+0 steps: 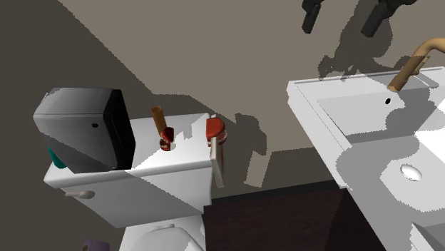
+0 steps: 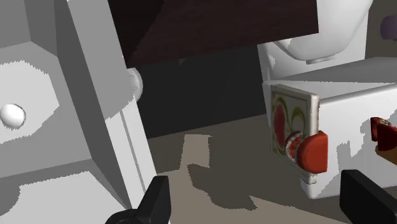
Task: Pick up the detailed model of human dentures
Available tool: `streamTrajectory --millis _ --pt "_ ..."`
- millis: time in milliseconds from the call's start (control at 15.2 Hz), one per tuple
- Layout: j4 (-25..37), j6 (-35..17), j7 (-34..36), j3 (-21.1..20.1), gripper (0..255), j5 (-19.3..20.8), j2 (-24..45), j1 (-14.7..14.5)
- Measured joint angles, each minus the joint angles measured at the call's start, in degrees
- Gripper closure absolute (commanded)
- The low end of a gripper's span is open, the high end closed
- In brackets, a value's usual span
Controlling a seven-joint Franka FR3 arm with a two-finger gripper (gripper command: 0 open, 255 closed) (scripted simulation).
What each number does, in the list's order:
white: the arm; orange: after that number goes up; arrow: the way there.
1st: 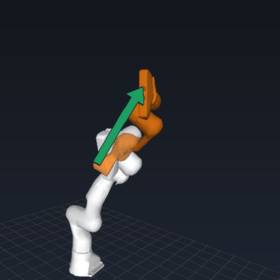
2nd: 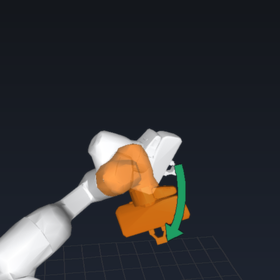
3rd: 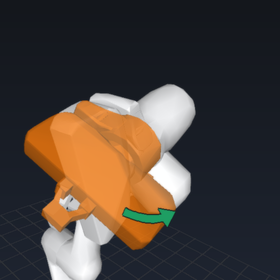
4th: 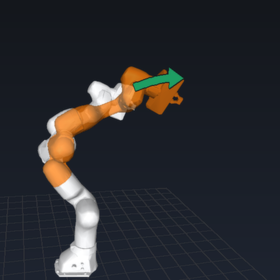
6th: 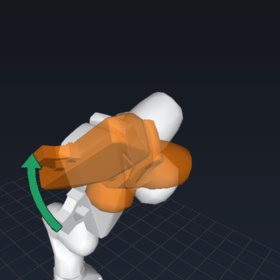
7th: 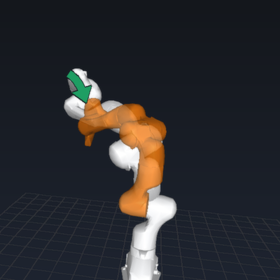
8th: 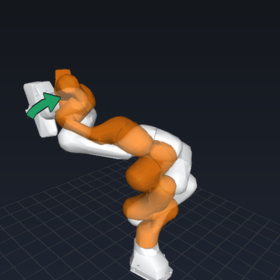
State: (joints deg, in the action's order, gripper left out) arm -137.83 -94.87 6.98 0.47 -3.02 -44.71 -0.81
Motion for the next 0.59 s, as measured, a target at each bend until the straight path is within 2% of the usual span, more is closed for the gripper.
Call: streamTrajectory --millis 132,594 --pt "-0.5 -0.7 0.5 -0.4 0 -0.3 0.2 -0.2" --pt "-5.4 -11.2 6.9 -6.6 0 -4.3 5.6 -2.6"
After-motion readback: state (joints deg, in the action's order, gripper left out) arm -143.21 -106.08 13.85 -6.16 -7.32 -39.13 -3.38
